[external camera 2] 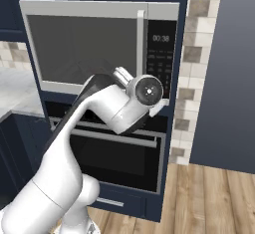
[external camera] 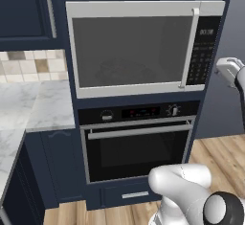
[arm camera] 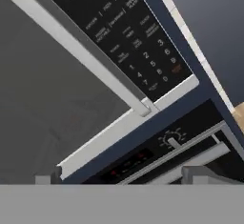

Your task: Place the tupperware containing the fish and mushroom meal in the microwave. Close the microwave door and press the start button to reheat the meal.

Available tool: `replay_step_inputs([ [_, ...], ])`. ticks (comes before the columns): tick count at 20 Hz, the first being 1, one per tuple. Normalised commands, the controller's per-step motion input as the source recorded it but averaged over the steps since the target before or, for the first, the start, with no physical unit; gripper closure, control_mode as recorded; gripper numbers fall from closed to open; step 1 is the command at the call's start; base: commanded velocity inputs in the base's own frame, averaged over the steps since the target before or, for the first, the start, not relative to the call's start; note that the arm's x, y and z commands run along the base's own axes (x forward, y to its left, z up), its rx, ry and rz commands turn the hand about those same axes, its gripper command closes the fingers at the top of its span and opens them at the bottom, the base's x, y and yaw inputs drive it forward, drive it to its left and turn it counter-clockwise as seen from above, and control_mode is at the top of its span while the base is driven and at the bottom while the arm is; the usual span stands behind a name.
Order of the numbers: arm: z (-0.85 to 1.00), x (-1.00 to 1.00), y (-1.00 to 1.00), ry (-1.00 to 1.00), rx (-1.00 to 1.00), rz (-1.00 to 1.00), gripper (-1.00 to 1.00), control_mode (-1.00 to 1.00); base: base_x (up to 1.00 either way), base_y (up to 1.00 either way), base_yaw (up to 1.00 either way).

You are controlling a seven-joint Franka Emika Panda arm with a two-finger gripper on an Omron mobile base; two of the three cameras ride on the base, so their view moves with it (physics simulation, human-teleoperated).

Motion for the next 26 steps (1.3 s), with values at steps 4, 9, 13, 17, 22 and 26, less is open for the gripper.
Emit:
replay_step_inputs([
  [4, -0.29, 0.00, -0.03, 0.12, 0.34, -0.03, -1.00, -1.00, 0.00, 0.00, 0.00],
  [9, -0.08, 0.01, 0.09, 0.00, 0.12, -0.02, 1.00, -1.00, 0.00, 0.00, 0.00],
  [13, -0.14, 0.15, 0.14, 0.00, 0.01, -0.04, 1.00, -1.00, 0.00, 0.00, 0.00],
  [17, -0.24, 0.33, 0.06, 0.00, 0.00, -0.04, 1.00, -1.00, 0.00, 0.00, 0.00],
  [22, -0.18, 0.29, 0.00, 0.00, 0.06, -0.03, 1.00, -1.00, 0.00, 0.00, 0.00],
  [26, -0.10, 0.28, 0.00, 0.00, 0.10, 0.00, 1.00, -1.00, 0.00, 0.00, 0.00],
])
